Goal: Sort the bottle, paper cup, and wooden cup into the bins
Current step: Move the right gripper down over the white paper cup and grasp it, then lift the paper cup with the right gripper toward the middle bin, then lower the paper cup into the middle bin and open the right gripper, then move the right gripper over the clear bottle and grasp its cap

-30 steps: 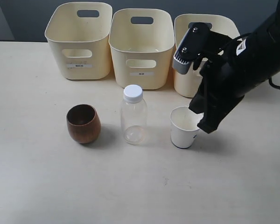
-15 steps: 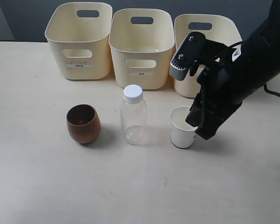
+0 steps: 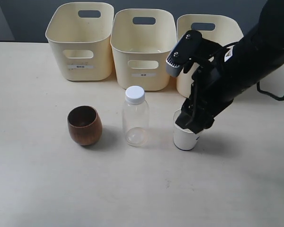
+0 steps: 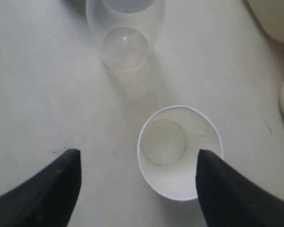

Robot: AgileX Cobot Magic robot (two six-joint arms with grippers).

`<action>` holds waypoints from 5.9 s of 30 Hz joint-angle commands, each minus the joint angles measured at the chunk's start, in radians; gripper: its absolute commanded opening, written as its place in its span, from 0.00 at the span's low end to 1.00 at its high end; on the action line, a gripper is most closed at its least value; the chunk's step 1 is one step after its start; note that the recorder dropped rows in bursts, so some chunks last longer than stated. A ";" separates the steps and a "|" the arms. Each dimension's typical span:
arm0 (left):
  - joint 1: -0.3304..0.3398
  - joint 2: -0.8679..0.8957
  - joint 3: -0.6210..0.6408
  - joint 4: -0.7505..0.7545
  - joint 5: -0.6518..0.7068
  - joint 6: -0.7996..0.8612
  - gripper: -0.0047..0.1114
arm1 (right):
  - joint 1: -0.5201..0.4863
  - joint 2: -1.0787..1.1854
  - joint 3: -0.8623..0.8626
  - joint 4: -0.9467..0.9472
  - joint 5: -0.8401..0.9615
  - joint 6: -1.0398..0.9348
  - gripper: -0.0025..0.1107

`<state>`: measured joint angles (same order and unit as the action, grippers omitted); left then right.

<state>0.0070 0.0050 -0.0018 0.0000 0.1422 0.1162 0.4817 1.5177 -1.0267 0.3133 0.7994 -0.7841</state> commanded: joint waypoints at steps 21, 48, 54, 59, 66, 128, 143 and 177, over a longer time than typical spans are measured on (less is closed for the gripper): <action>0.000 -0.005 0.002 0.000 -0.007 -0.002 0.04 | -0.002 0.185 -0.007 -0.017 -0.075 0.002 0.60; 0.000 -0.005 0.002 0.000 -0.007 -0.002 0.04 | -0.002 0.289 -0.007 -0.155 -0.047 0.018 0.02; 0.000 -0.005 0.002 0.000 -0.007 -0.002 0.04 | -0.002 0.280 -0.045 -0.121 -0.048 0.018 0.02; 0.000 -0.005 0.002 0.000 -0.007 -0.002 0.04 | -0.002 0.214 -0.117 -0.087 -0.048 0.018 0.02; 0.000 -0.005 0.002 0.000 -0.007 -0.002 0.04 | -0.002 -0.003 -0.146 -0.065 -0.236 0.019 0.02; 0.000 -0.005 0.002 0.000 -0.007 -0.002 0.04 | -0.005 0.555 -0.564 0.051 -0.589 0.055 0.02; 0.000 -0.005 0.002 0.000 -0.007 -0.002 0.04 | -0.005 0.558 -0.564 0.053 -0.571 0.083 0.48; 0.000 -0.005 0.002 0.000 -0.007 -0.002 0.04 | -0.003 0.306 -0.564 0.167 0.083 0.079 0.61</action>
<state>0.0070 0.0050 -0.0018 0.0000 0.1422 0.1162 0.4817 1.8339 -1.5858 0.4411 0.8071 -0.6977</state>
